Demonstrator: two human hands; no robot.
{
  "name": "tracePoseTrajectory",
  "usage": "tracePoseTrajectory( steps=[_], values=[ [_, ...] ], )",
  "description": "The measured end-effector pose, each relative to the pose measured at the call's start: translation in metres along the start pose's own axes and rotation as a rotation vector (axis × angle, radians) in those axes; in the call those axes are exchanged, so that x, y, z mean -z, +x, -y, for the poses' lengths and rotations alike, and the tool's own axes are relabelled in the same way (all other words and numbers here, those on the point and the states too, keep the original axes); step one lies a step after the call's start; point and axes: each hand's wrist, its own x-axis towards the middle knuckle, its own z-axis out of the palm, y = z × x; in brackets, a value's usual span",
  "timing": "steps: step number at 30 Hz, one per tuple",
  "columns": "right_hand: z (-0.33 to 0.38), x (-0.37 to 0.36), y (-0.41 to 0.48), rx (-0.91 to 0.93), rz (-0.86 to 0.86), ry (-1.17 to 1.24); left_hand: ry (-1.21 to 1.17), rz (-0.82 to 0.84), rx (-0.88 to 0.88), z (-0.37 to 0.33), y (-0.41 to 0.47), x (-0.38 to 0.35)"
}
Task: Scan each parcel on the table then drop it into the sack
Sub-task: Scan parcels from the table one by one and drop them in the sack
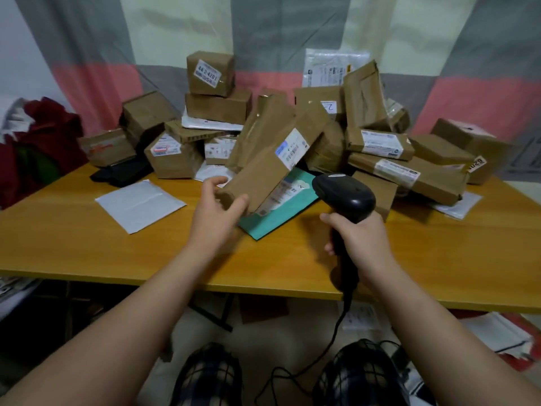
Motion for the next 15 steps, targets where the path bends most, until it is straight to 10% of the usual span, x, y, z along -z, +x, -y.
tracePoseTrajectory(
  steps=[10, 15],
  values=[
    [0.01, -0.064, -0.038, -0.038, 0.275, -0.001, 0.148, 0.054, 0.219, 0.047, -0.057, 0.145],
    [-0.003, -0.082, -0.051, -0.017, 0.285, -0.05, 0.6, 0.01, -0.022, 0.051, -0.041, 0.141]
  ],
)
